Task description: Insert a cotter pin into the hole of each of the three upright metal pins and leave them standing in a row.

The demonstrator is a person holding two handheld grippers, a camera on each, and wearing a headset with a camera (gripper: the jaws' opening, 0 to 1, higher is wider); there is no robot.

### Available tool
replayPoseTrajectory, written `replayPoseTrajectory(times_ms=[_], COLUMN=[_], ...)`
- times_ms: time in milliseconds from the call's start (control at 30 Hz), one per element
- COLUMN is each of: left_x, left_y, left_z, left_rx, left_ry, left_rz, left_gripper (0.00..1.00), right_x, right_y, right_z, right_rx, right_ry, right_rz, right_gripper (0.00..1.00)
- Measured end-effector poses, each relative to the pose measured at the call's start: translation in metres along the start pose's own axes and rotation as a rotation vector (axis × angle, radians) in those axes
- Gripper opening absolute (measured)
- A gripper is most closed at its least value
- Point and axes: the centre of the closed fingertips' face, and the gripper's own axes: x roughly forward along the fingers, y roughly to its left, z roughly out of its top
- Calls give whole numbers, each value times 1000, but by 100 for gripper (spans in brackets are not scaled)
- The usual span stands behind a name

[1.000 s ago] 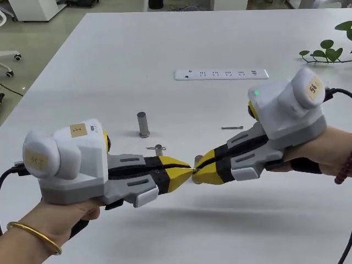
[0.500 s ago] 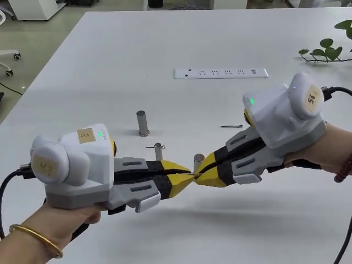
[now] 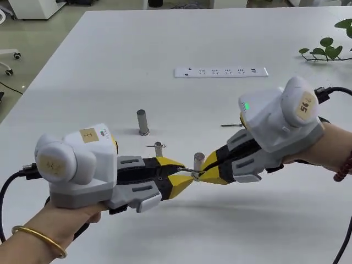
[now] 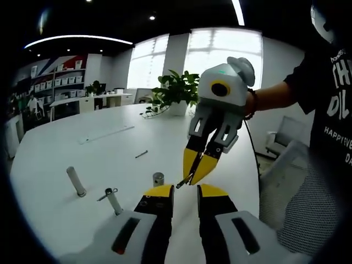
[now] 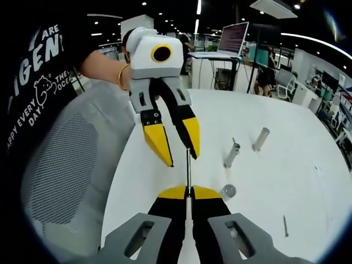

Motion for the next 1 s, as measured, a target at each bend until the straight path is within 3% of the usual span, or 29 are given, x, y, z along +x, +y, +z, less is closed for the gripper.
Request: replayPoseTrajectory(times_ms=[200,433,667,833,1000], left_x=[0,7,18,27,37], left_y=[12,20,29,34,36], left_z=[-6,-17,-26,-34,-34], left_rx=[1,58,43,30,47], left_ry=[6,56,71,93,98], left_rz=[59,144,217,234,250], left_gripper=[23,24,24,23,23], right_x=[-6,-14,-15,-14,-14], right_y=[-13,-23,-29,-36,-42], right_z=[-15,-35,-49,-56,-60], right_rx=[-11,-11,-17,-20,-23], right_ry=[59,122,167,196,211], right_rz=[-63,-96,-111,-123,-128], right_gripper=[0,0,0,0,0])
